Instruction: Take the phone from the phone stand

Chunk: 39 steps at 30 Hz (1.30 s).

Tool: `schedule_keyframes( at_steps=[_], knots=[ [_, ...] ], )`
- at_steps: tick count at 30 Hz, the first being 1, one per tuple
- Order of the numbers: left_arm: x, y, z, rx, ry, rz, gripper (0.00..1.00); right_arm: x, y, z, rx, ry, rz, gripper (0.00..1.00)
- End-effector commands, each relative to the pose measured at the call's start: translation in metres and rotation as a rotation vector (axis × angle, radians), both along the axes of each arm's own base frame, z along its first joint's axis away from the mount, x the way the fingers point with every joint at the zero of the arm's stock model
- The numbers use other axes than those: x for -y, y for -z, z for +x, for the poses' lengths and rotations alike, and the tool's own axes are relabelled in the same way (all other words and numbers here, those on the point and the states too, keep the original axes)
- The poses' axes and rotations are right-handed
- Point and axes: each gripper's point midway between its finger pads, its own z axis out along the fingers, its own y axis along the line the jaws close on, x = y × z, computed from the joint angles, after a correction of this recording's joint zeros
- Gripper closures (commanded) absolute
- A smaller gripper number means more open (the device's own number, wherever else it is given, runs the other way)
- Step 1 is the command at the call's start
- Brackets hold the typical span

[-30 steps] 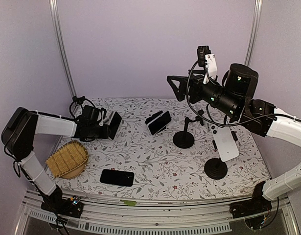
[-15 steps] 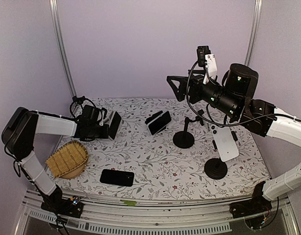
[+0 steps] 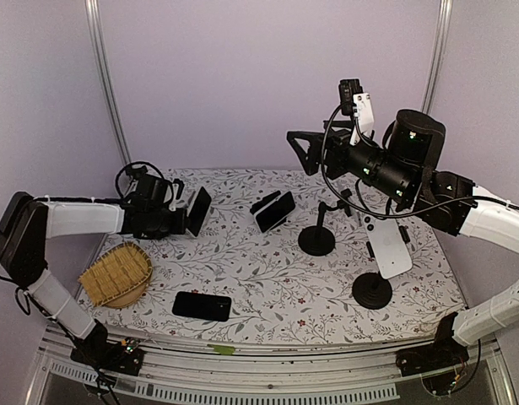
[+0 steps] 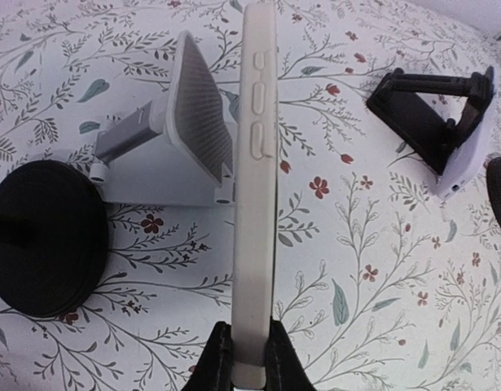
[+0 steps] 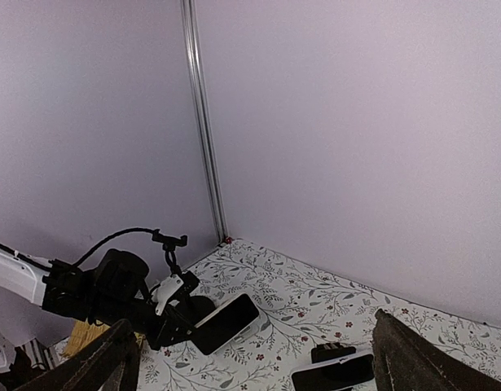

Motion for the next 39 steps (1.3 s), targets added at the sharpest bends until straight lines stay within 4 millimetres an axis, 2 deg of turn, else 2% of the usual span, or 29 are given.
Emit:
schedule_keyframes(
  at_steps=[1, 8, 13, 17, 30, 37, 39],
  knots=[
    [0.020, -0.065, 0.009, 0.146, 0.026, -0.071, 1.00, 0.001, -0.004, 0.001, 0.010, -0.001, 0.019, 0.01],
    [0.040, -0.099, -0.011, 0.195, 0.061, -0.082, 1.00, 0.002, -0.005, 0.000, 0.011, 0.000, 0.027, 0.01],
    [0.060, -0.123, -0.033, 0.225, 0.088, -0.124, 1.00, 0.003, -0.006, 0.001, 0.010, 0.005, 0.031, 0.01],
    [0.076, -0.134, -0.053, 0.237, 0.113, -0.167, 1.00, 0.005, -0.007, 0.000, 0.012, 0.013, 0.040, 0.01],
    [0.142, -0.122, -0.127, 0.179, 0.243, -0.290, 1.00, 0.012, -0.010, 0.002, 0.014, 0.039, 0.062, 0.01],
    [0.161, -0.108, -0.148, 0.143, 0.261, -0.304, 1.00, 0.015, -0.018, -0.001, 0.025, 0.035, 0.084, 0.01],
    [0.165, -0.103, -0.152, 0.132, 0.262, -0.305, 1.00, 0.013, -0.006, 0.000, 0.014, 0.036, 0.065, 0.01]
  ],
)
